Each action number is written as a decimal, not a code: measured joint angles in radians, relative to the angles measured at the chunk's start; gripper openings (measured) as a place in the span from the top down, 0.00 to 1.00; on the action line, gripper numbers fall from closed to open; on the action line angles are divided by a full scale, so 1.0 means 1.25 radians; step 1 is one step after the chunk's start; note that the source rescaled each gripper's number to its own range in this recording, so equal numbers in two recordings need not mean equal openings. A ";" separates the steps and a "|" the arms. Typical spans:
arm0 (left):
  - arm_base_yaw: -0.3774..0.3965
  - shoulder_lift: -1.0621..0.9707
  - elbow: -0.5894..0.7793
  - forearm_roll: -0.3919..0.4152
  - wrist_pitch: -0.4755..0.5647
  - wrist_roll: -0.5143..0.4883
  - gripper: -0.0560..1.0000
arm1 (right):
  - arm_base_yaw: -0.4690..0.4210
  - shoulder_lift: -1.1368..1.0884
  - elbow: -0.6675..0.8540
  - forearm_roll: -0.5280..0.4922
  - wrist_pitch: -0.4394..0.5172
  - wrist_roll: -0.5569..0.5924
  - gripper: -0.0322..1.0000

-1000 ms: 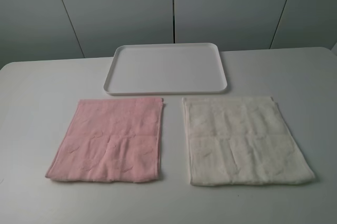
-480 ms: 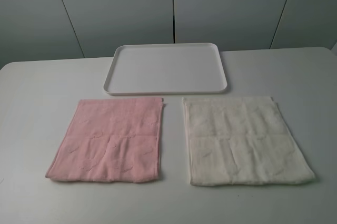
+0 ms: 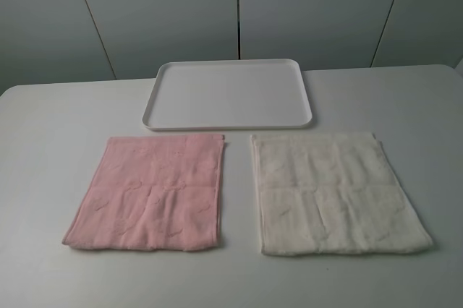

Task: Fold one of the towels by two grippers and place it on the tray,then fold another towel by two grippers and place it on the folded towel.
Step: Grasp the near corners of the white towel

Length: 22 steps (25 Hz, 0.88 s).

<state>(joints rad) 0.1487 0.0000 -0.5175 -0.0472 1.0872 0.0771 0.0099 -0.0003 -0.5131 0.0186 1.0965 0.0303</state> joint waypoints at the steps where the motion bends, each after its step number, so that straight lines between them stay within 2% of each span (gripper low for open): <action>1: 0.000 0.000 0.000 0.000 0.000 0.000 0.00 | 0.000 0.000 0.000 0.000 0.000 0.000 0.00; 22: -0.003 0.000 0.000 -0.007 0.000 0.000 0.00 | 0.000 0.000 0.000 0.005 0.000 0.000 0.00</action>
<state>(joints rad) 0.1451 0.0000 -0.5175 -0.0562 1.0872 0.0771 0.0099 -0.0003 -0.5131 0.0249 1.0965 0.0303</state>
